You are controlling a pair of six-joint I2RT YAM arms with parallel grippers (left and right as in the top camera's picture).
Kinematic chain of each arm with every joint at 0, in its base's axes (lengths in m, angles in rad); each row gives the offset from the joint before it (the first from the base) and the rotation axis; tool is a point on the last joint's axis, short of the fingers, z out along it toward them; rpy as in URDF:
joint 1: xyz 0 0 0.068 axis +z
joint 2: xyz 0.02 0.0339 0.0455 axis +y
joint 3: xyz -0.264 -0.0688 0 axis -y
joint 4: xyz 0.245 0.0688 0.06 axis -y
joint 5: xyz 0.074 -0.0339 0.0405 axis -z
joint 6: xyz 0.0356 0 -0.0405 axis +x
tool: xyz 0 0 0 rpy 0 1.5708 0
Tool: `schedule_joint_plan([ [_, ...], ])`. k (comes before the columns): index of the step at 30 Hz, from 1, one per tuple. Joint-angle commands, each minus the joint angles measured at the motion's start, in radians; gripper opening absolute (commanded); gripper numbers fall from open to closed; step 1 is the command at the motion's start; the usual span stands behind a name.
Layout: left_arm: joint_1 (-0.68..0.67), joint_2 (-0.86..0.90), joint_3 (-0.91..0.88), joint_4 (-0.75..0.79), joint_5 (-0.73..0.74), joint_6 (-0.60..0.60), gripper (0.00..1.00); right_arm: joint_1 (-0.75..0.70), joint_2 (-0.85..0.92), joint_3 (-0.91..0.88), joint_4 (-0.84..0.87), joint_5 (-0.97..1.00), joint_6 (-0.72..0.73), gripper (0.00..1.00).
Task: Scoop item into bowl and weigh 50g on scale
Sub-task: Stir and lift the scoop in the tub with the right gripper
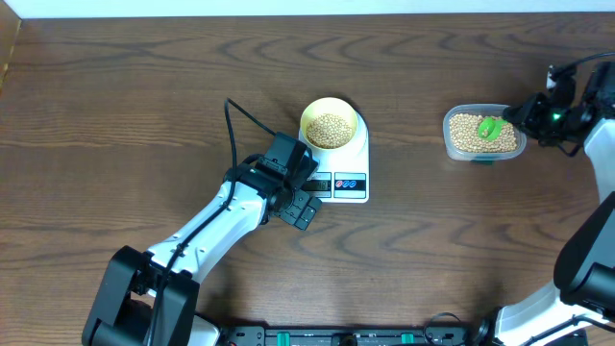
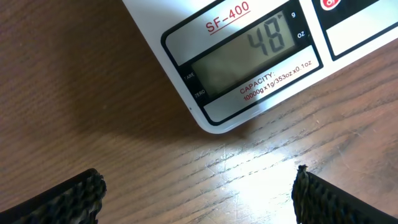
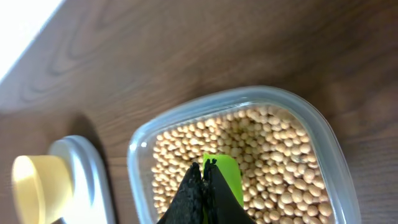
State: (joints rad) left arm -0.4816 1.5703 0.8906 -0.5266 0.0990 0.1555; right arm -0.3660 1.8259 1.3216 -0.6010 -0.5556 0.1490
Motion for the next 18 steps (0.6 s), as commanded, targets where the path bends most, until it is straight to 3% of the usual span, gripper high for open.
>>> schedule_joint_plan([
  [1, 0.0, 0.006, -0.003, -0.003, -0.002, 0.008, 0.98, 0.032, 0.011, -0.009, 0.01, 0.067, -0.043, 0.01],
  [18, 0.0, 0.006, -0.003, -0.003, -0.002, 0.008, 0.98, 0.117, 0.037, -0.009, 0.046, 0.105, -0.04, 0.01],
])
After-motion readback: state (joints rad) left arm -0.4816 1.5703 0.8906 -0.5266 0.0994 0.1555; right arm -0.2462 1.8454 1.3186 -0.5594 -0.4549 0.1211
